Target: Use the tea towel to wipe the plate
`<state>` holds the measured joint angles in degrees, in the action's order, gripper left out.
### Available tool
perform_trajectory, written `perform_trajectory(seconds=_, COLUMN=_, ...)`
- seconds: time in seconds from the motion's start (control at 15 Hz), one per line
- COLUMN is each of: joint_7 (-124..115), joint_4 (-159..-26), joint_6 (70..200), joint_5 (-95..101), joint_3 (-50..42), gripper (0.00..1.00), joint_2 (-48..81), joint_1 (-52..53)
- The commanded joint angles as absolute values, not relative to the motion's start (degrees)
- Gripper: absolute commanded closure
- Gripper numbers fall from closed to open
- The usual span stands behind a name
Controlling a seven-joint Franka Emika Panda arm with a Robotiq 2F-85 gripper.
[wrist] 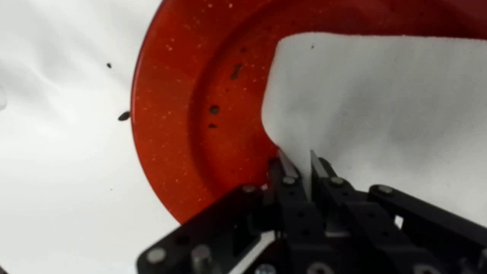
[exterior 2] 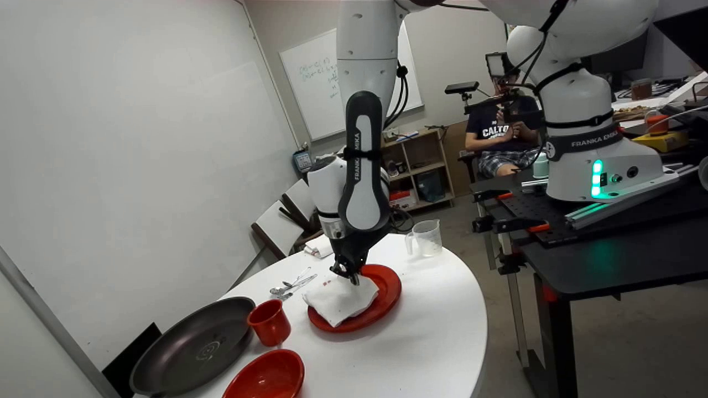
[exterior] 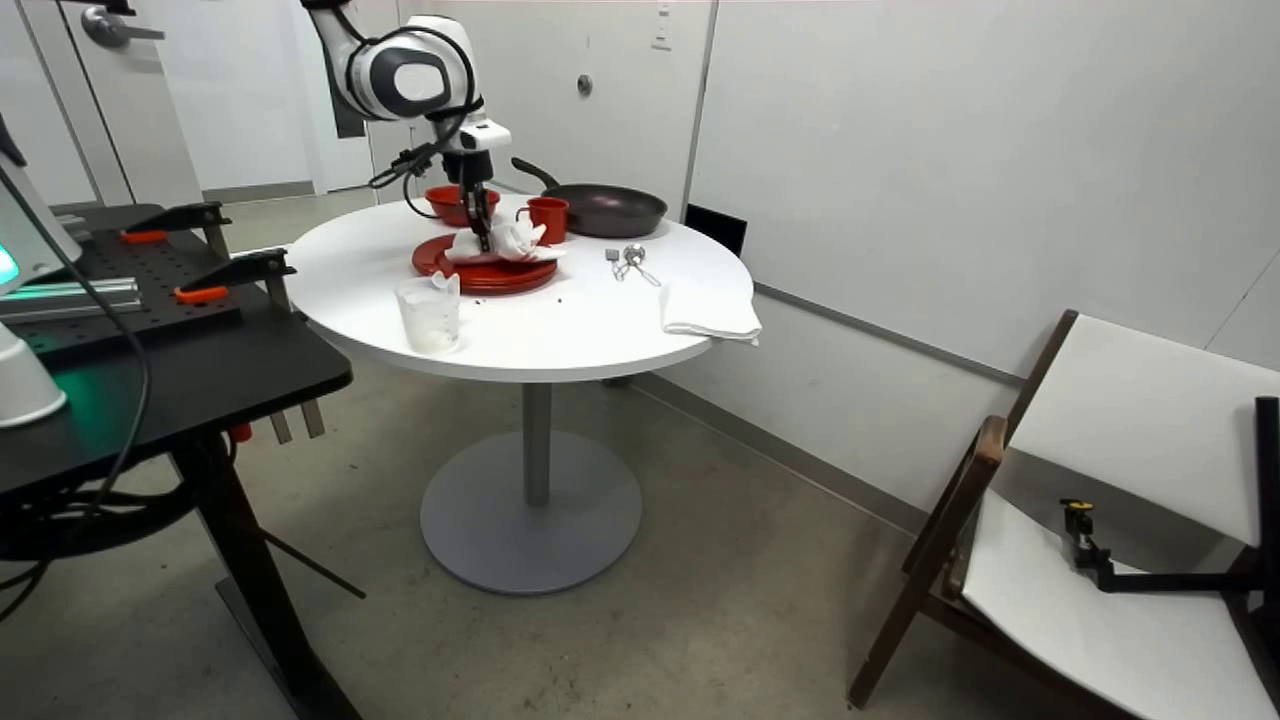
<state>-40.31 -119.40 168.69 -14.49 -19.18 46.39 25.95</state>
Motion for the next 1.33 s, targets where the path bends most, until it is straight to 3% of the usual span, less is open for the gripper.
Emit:
perform_trajectory(seconds=0.0, joint_7=-48.5, joint_4=-120.2, joint_6=166.3, joint_5=-9.4, joint_3=-28.9, gripper=0.97, joint_2=49.4, joint_1=35.9)
perform_trajectory(seconds=0.4, joint_7=-55.3, joint_4=-119.5, joint_6=158.2, joint_5=-4.2, joint_3=-32.2, gripper=0.97, joint_2=51.6, joint_1=39.8)
perform_trajectory(seconds=1.0, joint_7=-50.5, joint_4=-119.6, joint_6=158.8, joint_5=-6.5, joint_3=-14.9, gripper=0.98, joint_2=45.4, joint_1=22.8)
perform_trajectory(seconds=1.27, joint_7=-43.4, joint_4=-119.7, joint_6=160.9, joint_5=-12.0, joint_3=-1.7, gripper=0.98, joint_2=43.3, joint_1=10.5)
